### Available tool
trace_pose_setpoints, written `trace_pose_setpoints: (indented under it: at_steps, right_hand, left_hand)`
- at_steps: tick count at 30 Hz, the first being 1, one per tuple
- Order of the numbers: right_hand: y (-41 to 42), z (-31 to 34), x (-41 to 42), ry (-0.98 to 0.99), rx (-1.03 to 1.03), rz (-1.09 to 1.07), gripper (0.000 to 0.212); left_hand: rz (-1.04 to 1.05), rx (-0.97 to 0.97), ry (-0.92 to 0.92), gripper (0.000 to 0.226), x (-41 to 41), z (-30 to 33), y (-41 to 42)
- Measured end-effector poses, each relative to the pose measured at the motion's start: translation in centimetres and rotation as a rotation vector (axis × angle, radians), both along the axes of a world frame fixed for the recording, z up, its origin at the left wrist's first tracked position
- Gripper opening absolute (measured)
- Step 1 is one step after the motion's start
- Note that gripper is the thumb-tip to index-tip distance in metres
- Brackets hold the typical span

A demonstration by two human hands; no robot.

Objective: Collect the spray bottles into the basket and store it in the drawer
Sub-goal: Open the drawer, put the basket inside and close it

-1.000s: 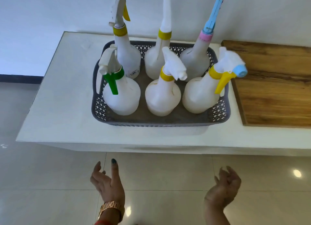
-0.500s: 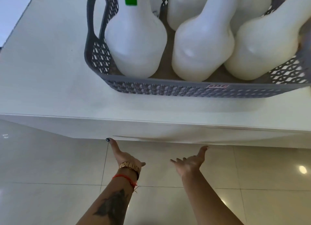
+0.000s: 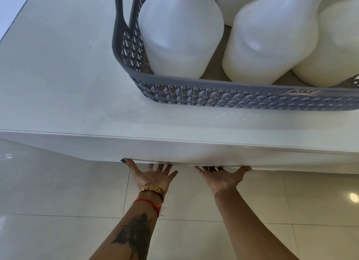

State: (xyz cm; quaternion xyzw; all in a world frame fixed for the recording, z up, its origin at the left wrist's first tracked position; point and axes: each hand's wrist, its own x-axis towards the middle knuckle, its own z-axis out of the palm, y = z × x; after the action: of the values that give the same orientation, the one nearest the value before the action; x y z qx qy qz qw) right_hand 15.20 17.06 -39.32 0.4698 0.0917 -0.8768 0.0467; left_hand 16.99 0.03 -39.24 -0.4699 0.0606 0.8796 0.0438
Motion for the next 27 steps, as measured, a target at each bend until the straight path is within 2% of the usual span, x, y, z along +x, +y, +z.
trace_pose_setpoints:
  at_steps: [14,20,27]
  right_hand:
    - [-0.4,0.5,0.8,-0.033,0.03,-0.004,0.108]
    - [-0.2,0.4,4.9,-0.018,0.044,0.002,0.099]
    - [0.1,0.2,10.0,-0.067,0.026,0.007,0.106]
  left_hand:
    - [0.031,0.023,-0.021,0.124,0.9,0.3,0.1]
    - [0.024,-0.001,-0.057,0.119,4.7,0.0,0.5]
    - [0.053,0.019,-0.05,0.123,10.1,0.0,0.8]
